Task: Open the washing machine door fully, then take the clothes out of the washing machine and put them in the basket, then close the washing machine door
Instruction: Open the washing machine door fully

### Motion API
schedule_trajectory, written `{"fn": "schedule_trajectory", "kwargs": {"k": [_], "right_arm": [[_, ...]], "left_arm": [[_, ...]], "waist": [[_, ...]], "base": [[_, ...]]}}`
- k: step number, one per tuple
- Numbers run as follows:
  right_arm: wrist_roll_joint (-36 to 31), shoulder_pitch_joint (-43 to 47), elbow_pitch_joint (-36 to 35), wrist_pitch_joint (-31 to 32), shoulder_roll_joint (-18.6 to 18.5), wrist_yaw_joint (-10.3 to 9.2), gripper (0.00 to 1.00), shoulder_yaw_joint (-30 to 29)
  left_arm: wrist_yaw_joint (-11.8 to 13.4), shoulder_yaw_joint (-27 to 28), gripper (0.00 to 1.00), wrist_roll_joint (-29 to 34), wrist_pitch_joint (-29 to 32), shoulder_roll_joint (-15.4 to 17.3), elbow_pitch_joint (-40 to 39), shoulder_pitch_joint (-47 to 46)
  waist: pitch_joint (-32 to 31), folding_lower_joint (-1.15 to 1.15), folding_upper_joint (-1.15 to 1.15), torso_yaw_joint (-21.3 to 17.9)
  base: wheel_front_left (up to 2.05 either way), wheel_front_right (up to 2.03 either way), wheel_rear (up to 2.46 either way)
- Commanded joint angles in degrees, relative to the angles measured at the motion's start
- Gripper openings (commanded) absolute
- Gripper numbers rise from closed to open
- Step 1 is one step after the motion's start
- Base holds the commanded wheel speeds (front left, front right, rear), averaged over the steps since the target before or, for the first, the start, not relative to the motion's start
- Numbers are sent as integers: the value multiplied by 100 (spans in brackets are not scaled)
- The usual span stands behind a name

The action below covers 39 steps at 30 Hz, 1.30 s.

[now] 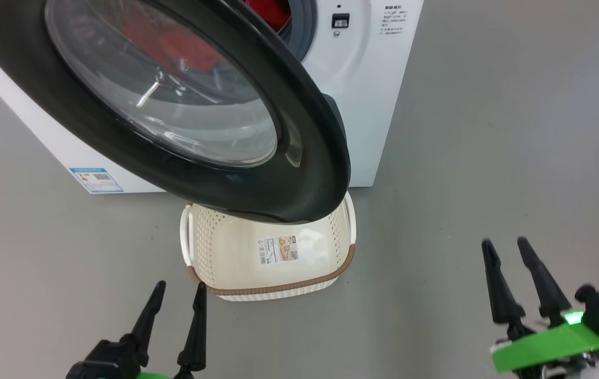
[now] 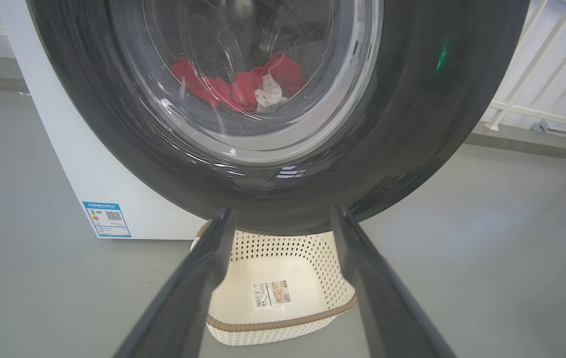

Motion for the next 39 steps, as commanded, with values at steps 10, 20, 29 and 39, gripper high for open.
{"fn": "schedule_trajectory", "kwargs": {"k": [10,20,29,39], "right_arm": [[2059,-1151,-603,-52,-309,42,0,824],[5354,-2309,-616,104,-762,42,0,1506],[6927,-2905,-286,1835,-984,42,0,1460],[7413,-3597,623,3926,-973,42,0,1120]], "left_arm": [[49,64,100,-46,-52,51,-168,-221],[71,-104,100,-115,-52,51,-182,-331],[87,-267,100,-188,-52,51,-177,-454],[149,-544,100,-341,-52,51,-187,-590]], "waist": [[99,0,0,133],[294,0,0,341],[475,0,0,559],[655,0,0,832]], "base": [[0,0,0],[0,0,0],[0,0,0],[0,0,0]]}}
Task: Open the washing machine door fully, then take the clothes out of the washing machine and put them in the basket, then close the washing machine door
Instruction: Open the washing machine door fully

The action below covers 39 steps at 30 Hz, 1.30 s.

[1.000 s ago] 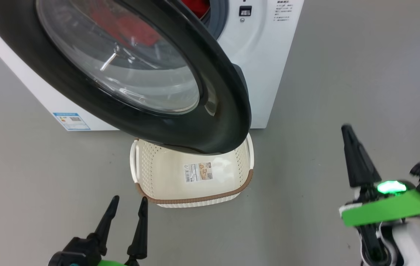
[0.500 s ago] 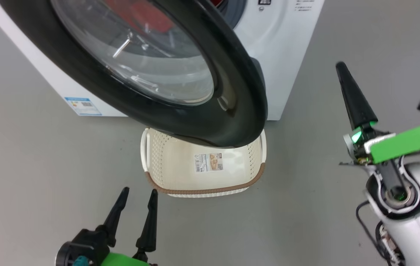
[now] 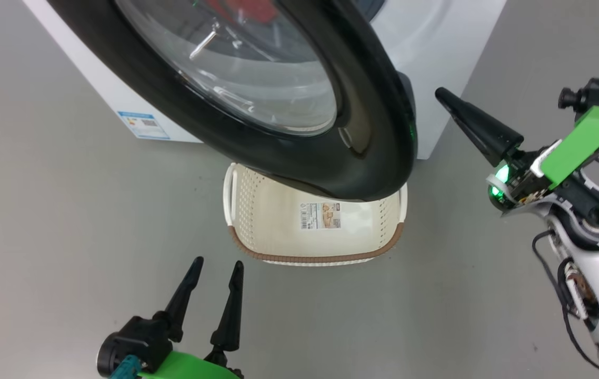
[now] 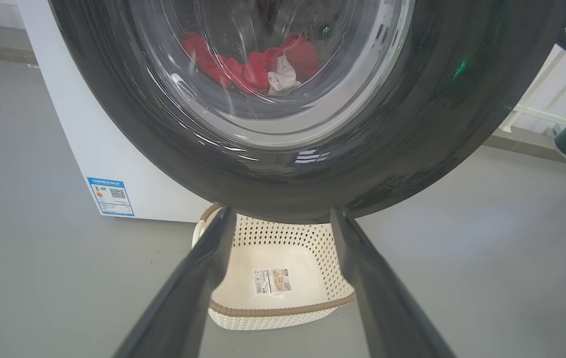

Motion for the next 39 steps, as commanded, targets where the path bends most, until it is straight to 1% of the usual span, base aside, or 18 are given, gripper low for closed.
{"fn": "schedule_trajectory", "kwargs": {"k": [1,7,15,31,39], "right_arm": [[51,-144,-79,103,4,44,0,18],[21,-431,450,907,-3,44,0,11],[-94,-422,654,1385,142,44,0,-94],[-555,169,546,1811,514,44,0,22],[-727,379,475,1958,707,44,0,131]], "left_arm": [[45,144,100,-30,-52,52,-156,-128],[100,24,100,-135,-52,52,-183,-185],[152,-47,100,-226,-52,52,-197,-151],[176,-39,100,-263,-52,52,-212,68],[170,-40,100,-273,-52,52,-230,146]], "waist": [[62,0,0,69],[132,0,0,216],[39,0,0,357],[-343,0,0,709],[-461,0,0,988]], "base": [[0,0,0],[0,0,0],[0,0,0],[0,0,0],[0,0,0]]}}
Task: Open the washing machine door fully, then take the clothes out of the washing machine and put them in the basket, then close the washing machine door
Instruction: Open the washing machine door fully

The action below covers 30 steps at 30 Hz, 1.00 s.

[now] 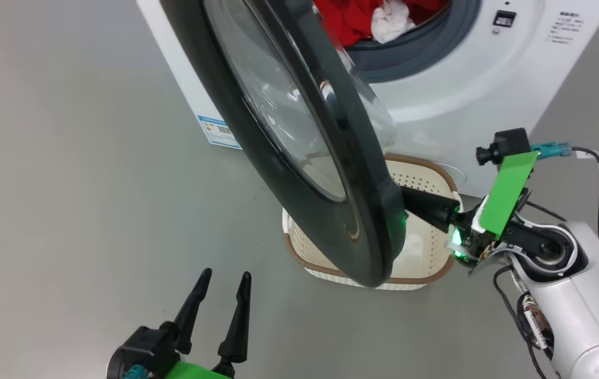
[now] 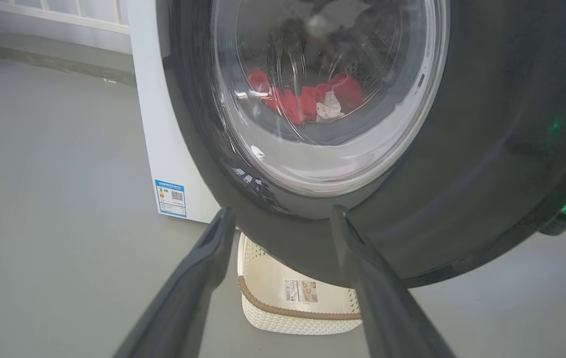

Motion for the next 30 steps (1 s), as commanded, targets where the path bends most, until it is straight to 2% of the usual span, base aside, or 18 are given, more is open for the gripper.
{"fn": "schedule_trajectory", "kwargs": {"k": [1,30], "right_arm": [[-80,82,-192,56,122,44,0,128],[-194,611,-407,-50,607,44,0,609]], "left_arm": [[29,167,100,-29,-52,53,-149,18],[247,325,100,-39,-53,53,-204,324]], "waist": [[-70,0,0,106],[-523,0,0,907]], "base": [[0,0,0],[0,0,0]]}}
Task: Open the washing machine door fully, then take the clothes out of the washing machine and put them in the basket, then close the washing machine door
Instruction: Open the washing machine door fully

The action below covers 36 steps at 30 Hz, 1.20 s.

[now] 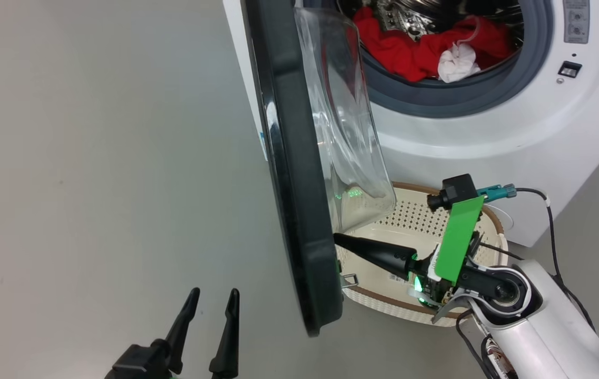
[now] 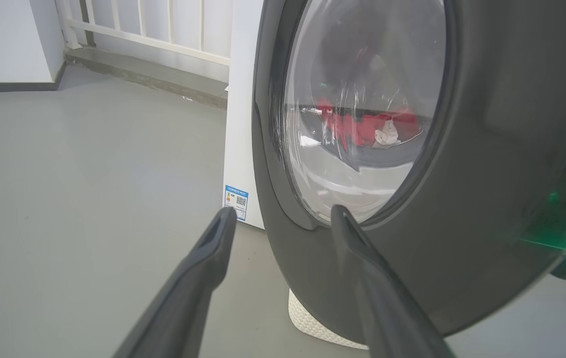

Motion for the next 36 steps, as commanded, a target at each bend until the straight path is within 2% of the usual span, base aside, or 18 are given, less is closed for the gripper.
{"fn": "schedule_trajectory", "kwargs": {"k": [1,16,23,24,26,27,29,30,31,36], "right_arm": [[18,19,-209,-55,171,45,0,158],[263,-35,-278,-410,190,45,0,542],[94,-33,-247,-556,191,45,0,516],[52,-23,-246,-577,191,45,5,508],[-9,13,-232,-622,191,45,33,480],[-44,35,-224,-643,188,45,44,466],[-91,92,-197,-680,176,45,59,427],[-118,123,-187,-705,165,45,83,407],[-137,160,-175,-742,158,45,99,376],[-211,342,-120,-915,79,45,100,213]], "left_arm": [[57,196,100,-24,-53,50,-159,-39],[83,276,100,-58,-53,50,-170,-29],[87,303,100,-70,-53,50,-188,-46],[88,309,100,-74,-53,50,-186,-49],[86,325,100,-78,-53,50,-181,-51],[86,334,100,-79,-53,50,-178,-51],[87,356,100,-77,-53,50,-168,-52],[85,372,100,-73,-53,50,-163,-49],[81,389,100,-67,-53,50,-160,-46],[56,467,100,-39,-53,50,-145,-41]], "waist": [[-14,0,0,52],[-16,0,0,124],[6,0,0,44],[9,0,0,29],[8,0,0,-2],[6,0,0,-18],[-9,0,0,-56],[-21,0,0,-78],[-24,0,0,-101],[-41,0,0,-209]], "base": [[0,0,0],[0,0,0],[0,0,0],[0,0,0],[0,0,0],[0,0,0],[0,0,0],[0,0,0],[0,0,0],[0,0,0]]}}
